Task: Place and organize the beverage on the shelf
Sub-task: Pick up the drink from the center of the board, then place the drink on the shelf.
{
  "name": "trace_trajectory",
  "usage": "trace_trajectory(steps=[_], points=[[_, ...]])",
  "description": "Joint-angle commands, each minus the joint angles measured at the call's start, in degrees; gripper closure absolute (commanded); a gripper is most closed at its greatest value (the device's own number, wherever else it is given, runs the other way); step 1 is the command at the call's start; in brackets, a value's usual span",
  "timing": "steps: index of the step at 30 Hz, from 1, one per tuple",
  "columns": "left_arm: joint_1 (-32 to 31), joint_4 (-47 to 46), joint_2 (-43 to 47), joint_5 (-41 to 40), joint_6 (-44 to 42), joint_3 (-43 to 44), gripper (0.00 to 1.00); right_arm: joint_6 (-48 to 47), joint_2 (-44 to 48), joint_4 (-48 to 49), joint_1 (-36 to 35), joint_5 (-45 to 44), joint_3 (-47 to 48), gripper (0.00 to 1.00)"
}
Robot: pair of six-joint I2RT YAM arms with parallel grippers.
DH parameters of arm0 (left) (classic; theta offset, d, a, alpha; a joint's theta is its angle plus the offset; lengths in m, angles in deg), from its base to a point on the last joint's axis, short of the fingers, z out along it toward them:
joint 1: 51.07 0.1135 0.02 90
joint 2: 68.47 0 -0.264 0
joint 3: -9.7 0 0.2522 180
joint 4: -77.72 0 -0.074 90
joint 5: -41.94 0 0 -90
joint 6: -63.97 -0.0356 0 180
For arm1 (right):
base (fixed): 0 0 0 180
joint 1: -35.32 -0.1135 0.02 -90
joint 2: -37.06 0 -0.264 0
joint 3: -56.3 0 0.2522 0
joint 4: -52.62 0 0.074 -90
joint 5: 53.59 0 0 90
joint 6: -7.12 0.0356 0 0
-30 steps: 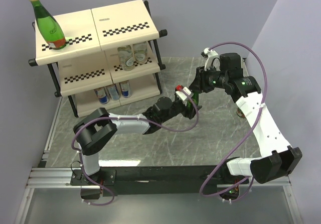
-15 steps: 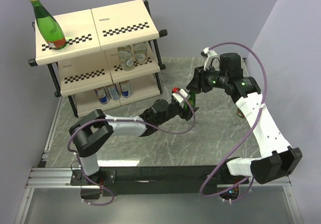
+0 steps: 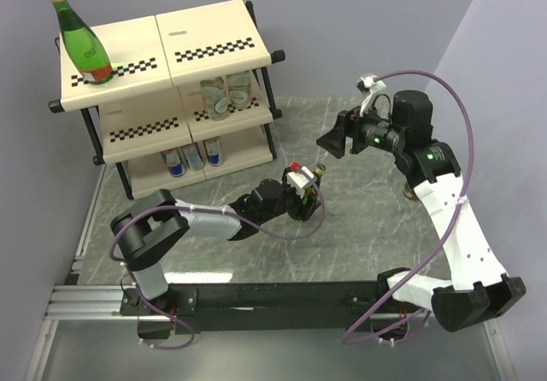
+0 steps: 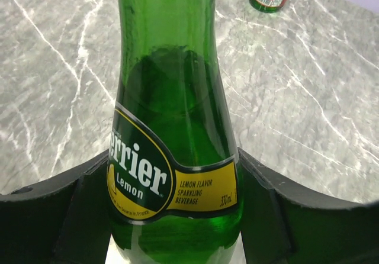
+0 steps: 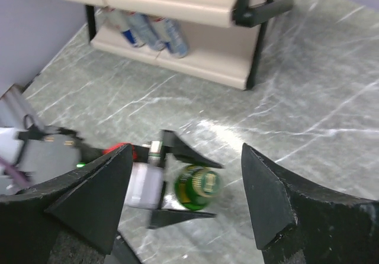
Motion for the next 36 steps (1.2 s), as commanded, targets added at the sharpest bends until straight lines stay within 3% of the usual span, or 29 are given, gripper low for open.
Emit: trace_trajectory(steps=[1, 7, 15, 24, 36], points=[[-0.36, -9.46, 8.63, -0.35, 1.08, 0.43, 1.00, -0.88, 3.90, 4.78, 3.22, -0.30, -2.60, 0.20], [-0.27, -0.42, 18.03, -3.25, 0.03, -1.69, 1.00, -0.70, 6.37, 10.93, 13.41, 4.09, -12.71, 0.20], [-0.27, 18.65, 31.39, -9.57, -1.74, 4.37, 1.00, -3.51, 6.64, 14.19, 14.65, 5.33, -20.19, 0.20], [0.69, 36.83, 36.68, -20.46, -5.08, 23.85, 1.00, -5.45, 4.54, 16.39, 16.32, 7.96, -22.83, 0.21], [11.50, 46.79, 34.22, -22.05, -7.36, 44.69, 1.00, -5.36, 3.48, 16.75, 16.15, 11.74, -23.88, 0.21]])
